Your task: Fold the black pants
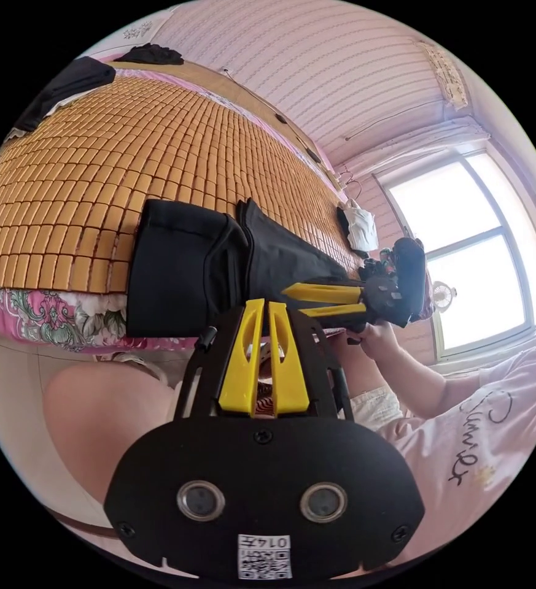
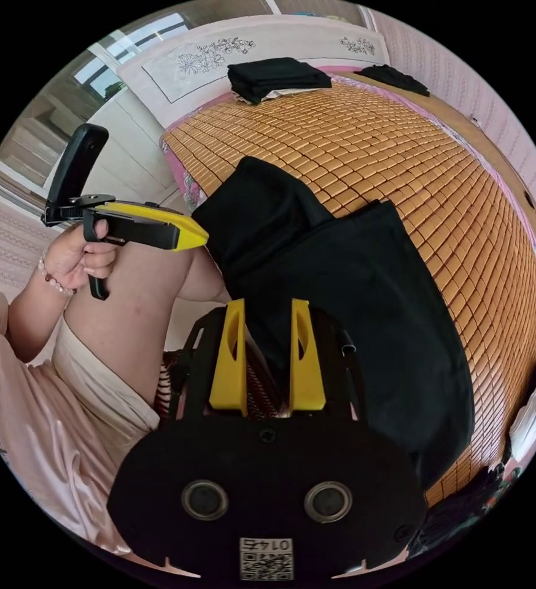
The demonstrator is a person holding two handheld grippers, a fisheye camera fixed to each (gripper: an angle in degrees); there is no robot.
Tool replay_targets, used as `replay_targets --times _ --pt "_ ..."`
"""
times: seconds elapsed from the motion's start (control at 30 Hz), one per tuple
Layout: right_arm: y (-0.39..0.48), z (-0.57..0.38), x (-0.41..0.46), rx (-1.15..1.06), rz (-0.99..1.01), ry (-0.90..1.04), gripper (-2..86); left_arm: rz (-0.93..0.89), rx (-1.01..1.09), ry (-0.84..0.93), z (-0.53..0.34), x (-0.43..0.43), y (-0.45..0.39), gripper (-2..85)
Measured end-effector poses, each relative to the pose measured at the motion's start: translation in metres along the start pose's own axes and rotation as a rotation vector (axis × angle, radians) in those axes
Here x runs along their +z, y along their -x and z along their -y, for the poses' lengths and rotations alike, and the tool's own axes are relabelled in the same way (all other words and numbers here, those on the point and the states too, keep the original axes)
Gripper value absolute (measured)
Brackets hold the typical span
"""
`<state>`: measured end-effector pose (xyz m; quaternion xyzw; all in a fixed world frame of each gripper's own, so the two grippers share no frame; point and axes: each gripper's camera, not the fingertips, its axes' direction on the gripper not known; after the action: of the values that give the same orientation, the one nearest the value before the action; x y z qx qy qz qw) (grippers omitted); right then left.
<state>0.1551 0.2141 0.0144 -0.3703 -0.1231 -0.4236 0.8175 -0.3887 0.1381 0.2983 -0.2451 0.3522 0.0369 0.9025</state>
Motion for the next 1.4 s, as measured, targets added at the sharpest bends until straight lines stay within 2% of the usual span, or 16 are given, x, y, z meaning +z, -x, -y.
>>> replay_targets --times 0.07,0.17,0.3,0.47,0.6,0.7,0.77,0.9,1.0,1.07,1.2,1.33,1.4 --pt "0.013 0.022 0.033 -0.027 -0.066 0.073 6.8 -0.007 0.005 -0.01 0.003 -0.001 -0.001 -0.6" --pt "0.018 0.032 0.036 -0.042 -0.15 0.044 0.8 -0.006 0.025 0.001 0.006 0.002 -0.005 0.5" --pt "0.009 0.041 0.036 -0.071 0.002 0.068 1.6 0.08 0.077 0.054 0.007 0.016 -0.018 4.1" --pt "-0.056 0.102 0.031 -0.011 -0.174 -0.03 12.0 0.178 0.134 0.054 0.009 0.033 -0.035 7.0" --pt "-0.095 0.158 0.054 0.005 -0.164 0.002 15.0 0.281 0.174 0.09 0.009 0.05 -0.046 9.9" --pt "-0.106 0.186 0.081 -0.036 -0.13 0.081 12.6 0.322 0.202 0.109 0.006 0.06 -0.055 10.7" --pt "-0.097 0.188 0.088 -0.117 -0.16 0.062 7.0 0.352 0.216 0.121 0.005 0.066 -0.06 10.0" --pt "-0.091 0.183 0.094 -0.163 -0.184 0.049 5.1 0.361 0.252 0.134 0.003 0.068 -0.072 5.6" --pt "-0.101 0.174 0.077 -0.132 -0.094 0.001 3.1 0.384 0.308 0.127 -0.004 0.061 -0.089 3.5" --pt "-0.104 0.157 0.04 -0.119 -0.057 -0.117 2.5 0.395 0.359 0.106 -0.014 0.048 -0.107 2.8" --pt "-0.089 0.135 -0.019 -0.24 -0.066 -0.212 1.9 0.446 0.468 -0.01 -0.04 0.008 -0.151 1.5" --pt "-0.067 0.129 -0.064 -0.342 -0.091 -0.263 1.4 0.496 0.483 -0.094 -0.051 -0.008 -0.156 0.3" --pt "-0.063 0.126 -0.07 -0.346 -0.073 -0.271 1.3 0.441 0.438 -0.065 -0.046 -0.009 -0.146 -0.3"
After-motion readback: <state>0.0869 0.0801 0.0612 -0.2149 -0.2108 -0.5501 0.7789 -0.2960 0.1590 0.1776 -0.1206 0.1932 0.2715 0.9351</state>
